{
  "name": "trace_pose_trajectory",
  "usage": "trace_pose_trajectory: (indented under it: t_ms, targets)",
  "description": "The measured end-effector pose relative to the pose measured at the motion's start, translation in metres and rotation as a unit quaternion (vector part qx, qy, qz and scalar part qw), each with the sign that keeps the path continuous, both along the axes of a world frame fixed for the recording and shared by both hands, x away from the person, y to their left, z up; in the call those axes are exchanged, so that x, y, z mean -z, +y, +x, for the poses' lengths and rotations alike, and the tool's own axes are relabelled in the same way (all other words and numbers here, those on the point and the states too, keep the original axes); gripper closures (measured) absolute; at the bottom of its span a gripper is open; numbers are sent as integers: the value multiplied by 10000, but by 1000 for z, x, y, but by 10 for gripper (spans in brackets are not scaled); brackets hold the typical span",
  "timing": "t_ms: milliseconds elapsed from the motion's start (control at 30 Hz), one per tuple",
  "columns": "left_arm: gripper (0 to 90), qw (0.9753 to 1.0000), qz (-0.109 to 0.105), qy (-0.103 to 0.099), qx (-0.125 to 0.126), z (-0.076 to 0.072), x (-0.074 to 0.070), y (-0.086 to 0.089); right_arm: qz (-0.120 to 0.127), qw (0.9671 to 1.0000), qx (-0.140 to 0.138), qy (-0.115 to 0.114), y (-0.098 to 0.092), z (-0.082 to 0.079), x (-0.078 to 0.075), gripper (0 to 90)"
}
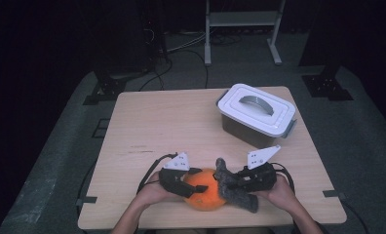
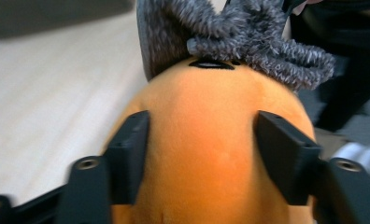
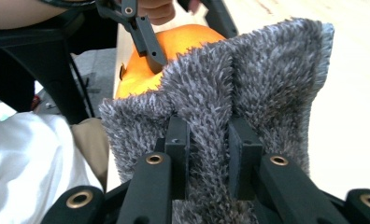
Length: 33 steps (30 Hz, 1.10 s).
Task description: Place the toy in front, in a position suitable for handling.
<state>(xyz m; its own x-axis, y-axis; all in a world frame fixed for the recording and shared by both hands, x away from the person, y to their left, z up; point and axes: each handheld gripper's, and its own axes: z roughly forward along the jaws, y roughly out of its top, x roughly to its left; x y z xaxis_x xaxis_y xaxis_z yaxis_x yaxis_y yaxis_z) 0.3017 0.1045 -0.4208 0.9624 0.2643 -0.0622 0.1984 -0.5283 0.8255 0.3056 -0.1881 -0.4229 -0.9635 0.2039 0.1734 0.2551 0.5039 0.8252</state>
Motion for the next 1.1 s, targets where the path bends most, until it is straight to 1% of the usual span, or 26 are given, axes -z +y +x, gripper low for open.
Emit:
trace_pose_trajectory:
  t_ms: [33,133,167,267,333,367,433,567,633,700,733,800,933,1033,1100]
  targets:
    - [435,9999,-3,-115,-10,-1,-1,0,10,10000,39,-17,-1,0,-1,723]
    - [482,9994,-45,-327,-105,-4,-5,-1,32,9999,128,-54,-2,0,-2,726]
    - [490,9989,-46,-446,-125,-5,-7,-1,41,9999,133,-69,-3,0,-3,726]
    - [497,9972,-91,-718,-193,-7,-10,-2,85,9997,196,-96,-4,1,-4,726]
    - [496,9962,-43,-853,-176,-8,-9,-2,82,9997,215,-123,-4,0,-4,726]
    - [493,9961,-24,-861,-174,-8,-9,-2,63,9997,204,-143,-3,0,-4,726]
    - [474,9966,14,-811,-114,-7,-7,-1,35,9997,184,-129,-2,0,-3,726]
    - [414,9975,-48,-696,-105,-6,-5,1,42,9998,172,-105,-2,0,-3,729]
    - [372,9978,-41,-652,-102,-6,-6,1,58,9998,171,-107,-2,0,-4,731]
    - [354,9974,-7,-713,-98,-7,-7,2,54,9998,174,-96,-5,0,-5,732]
    - [346,9974,-15,-709,-99,-7,-7,2,55,9998,176,-120,-7,0,-5,733]
    - [324,9974,-31,-709,-116,-8,-7,3,66,9996,250,-136,-14,-1,-7,733]
    - [304,9973,-26,-722,-130,-7,-8,4,208,9986,458,-145,-34,-2,-11,735]
    - [286,9973,-47,-720,-127,-7,-9,4,432,9974,570,-43,-48,-2,-15,735]
    - [275,9971,-72,-746,-159,-7,-11,4,415,9971,641,-67,-55,-3,-17,735]
